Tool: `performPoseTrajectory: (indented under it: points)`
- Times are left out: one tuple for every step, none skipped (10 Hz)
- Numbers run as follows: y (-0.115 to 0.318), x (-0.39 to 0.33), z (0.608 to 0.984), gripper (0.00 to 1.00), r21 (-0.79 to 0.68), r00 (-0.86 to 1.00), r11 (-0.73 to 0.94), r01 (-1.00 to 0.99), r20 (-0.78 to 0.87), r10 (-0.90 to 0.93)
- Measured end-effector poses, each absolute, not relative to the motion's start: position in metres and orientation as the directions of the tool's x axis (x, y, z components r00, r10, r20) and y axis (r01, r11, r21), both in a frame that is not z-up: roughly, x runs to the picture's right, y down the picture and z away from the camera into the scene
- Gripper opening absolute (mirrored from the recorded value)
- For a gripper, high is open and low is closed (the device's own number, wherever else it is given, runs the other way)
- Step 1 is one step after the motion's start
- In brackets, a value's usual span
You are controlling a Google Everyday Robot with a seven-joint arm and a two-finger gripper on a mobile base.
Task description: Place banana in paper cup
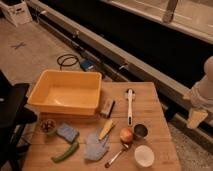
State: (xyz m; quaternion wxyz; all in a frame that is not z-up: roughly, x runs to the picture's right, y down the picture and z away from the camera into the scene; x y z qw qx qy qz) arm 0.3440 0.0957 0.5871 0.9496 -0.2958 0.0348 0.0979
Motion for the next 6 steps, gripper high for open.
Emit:
performPoseTrajectory:
  points:
    - [0.090,0.328,0.592,0.78,-0.553,0.984,0.815,-0.176,-0.101,0.145]
    - [0.087,0.309,0.596,0.78,-0.553,0.989,0.820,-0.150,-0.076,0.130]
    - [0.084,0.286,0.600,0.78,-0.554,0.993,0.824,-0.117,-0.042,0.113]
    - [0.083,0.255,0.604,0.78,-0.557,0.996,0.828,-0.069,0.001,0.084]
    - [0.082,0.230,0.607,0.78,-0.559,0.998,0.829,-0.024,0.039,0.055]
    - [0.082,0.203,0.610,0.78,-0.560,0.997,0.828,0.028,0.079,0.020]
